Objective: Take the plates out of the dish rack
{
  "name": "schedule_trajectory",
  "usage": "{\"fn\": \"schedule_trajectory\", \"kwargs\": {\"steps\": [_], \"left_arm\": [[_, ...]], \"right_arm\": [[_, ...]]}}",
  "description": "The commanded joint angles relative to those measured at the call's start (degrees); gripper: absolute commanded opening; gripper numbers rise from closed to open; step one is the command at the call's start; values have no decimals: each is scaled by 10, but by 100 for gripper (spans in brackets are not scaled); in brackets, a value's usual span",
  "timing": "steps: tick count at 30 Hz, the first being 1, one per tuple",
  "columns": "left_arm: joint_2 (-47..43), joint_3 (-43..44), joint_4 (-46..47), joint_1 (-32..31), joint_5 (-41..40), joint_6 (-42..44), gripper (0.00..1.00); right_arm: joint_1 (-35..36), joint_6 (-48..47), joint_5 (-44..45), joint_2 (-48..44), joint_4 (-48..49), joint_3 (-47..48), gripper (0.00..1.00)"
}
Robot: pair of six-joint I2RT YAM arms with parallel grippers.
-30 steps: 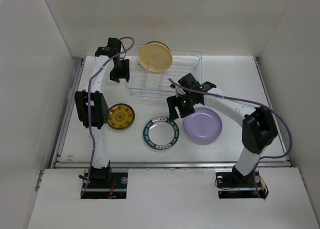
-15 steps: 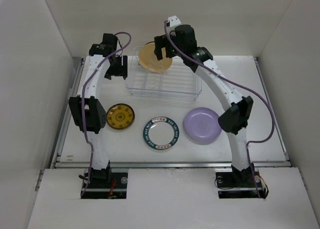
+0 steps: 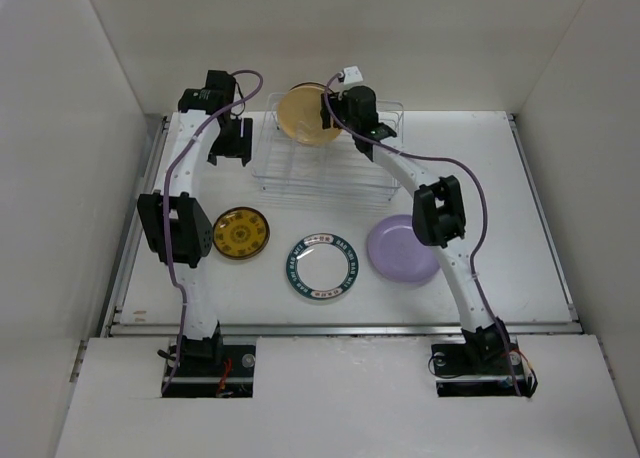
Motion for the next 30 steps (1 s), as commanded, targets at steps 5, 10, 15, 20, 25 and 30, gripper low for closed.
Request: {"fn": "schedule_trajectory", "kwargs": {"steps": [5,10,15,20,25,30], "left_arm": [[9,-5,-16,2,-18,11,66],[15,-5,-16,2,-5,11,66],[43,14,-9,2,5,11,68],[79,79,-24,2,30,11,68],[79,73,-9,2,35,6,68],[85,86,-2,2,48,-1,68]], "right_arm": [[0,36,-50,4,86,15,42],[-6,12,-26,-41,127,-52,24],[-11,-39,-13,-72,138,-52,14],[-11,-50,-3,-117,138,-65,0],[-11,-34,29,-201,145,-103,0],[-11,27,69,-308,115,-178,0]]}}
